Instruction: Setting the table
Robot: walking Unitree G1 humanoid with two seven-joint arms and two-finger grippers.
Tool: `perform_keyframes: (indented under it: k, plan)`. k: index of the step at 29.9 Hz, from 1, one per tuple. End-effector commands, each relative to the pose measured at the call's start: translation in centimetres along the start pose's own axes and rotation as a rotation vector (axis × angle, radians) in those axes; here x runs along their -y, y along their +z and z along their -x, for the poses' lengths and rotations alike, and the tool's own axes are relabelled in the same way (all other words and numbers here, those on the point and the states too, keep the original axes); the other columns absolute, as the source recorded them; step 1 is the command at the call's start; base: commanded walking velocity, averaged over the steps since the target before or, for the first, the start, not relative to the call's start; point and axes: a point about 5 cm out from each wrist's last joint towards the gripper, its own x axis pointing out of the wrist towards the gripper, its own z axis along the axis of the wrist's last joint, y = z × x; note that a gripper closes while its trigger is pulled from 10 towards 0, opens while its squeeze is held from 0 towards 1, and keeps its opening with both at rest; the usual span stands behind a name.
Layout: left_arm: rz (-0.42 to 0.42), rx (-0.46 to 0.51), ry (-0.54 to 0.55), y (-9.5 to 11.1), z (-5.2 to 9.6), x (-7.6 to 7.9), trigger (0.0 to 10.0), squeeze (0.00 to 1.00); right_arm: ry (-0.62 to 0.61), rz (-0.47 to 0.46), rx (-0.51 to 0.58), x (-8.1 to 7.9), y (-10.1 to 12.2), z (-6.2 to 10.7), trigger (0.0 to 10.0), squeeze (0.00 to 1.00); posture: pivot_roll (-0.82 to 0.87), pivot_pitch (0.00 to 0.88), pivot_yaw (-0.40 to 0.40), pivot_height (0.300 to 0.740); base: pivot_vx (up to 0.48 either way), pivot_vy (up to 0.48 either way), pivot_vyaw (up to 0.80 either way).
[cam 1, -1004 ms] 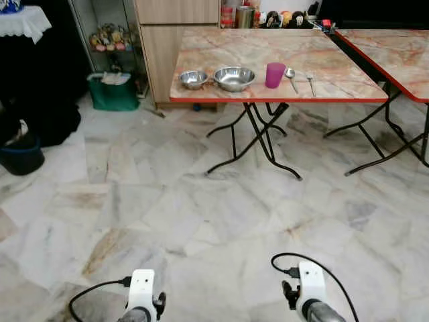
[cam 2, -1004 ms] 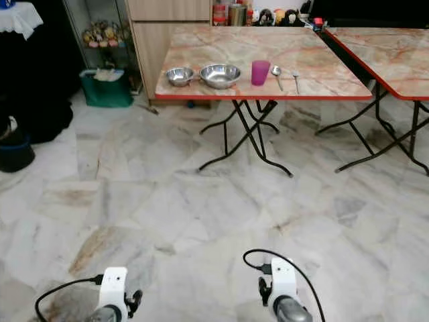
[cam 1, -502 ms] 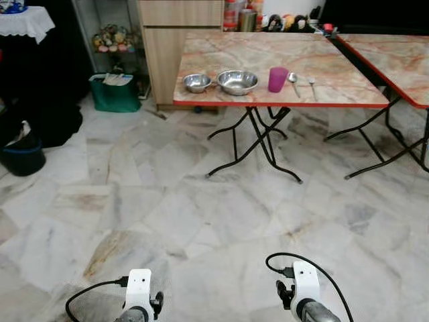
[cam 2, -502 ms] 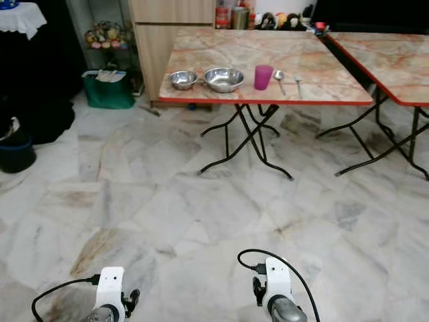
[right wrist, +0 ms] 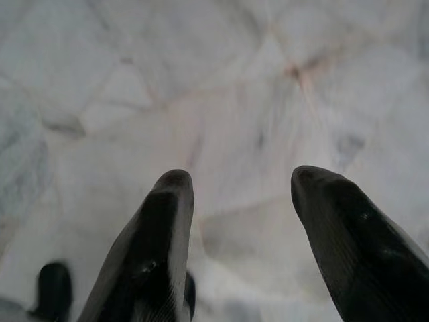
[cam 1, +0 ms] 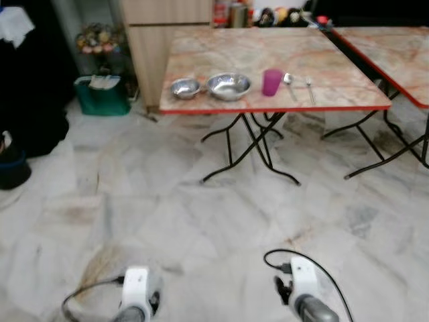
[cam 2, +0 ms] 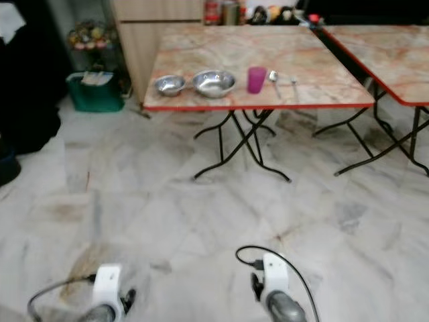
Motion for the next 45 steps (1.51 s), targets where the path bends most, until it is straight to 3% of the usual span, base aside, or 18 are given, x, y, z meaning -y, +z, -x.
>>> perform_keyframes:
  k: [1, 29, 34, 45]
  plan:
    - [-0.002, -0.028, 0.037, -0.78, 0.31, -1.51, 10.0, 0.00, 0.037, 0.006, 0.026, -1.38, 0.84, -0.26, 10.0, 0.00, 0.06, 0.045, -0.041, 0.715, 0.334, 0.000, 0.00]
    - [-0.017, -0.027, 0.027, -0.61, 0.25, -1.48, 10.0, 0.00, 0.055, -0.018, 0.036, -1.62, 0.97, -0.27, 10.0, 0.00, 0.07, 0.037, -0.039, 0.715, 0.334, 0.000, 0.00]
    - [-0.013, -0.028, 0.029, -0.65, 0.27, -1.57, 10.0, 0.00, 0.054, -0.030, 0.037, -1.53, 0.88, -0.24, 10.0, 0.00, 0.06, 0.050, -0.038, 0.740, 0.334, 0.000, 0.00]
    - [-0.003, -0.027, 0.030, -0.67, 0.27, -1.55, 10.0, 0.00, 0.049, -0.020, 0.023, -1.53, 0.72, -0.24, 10.0, 0.00, 0.07, 0.066, -0.041, 0.740, 0.333, 0.000, 0.00]
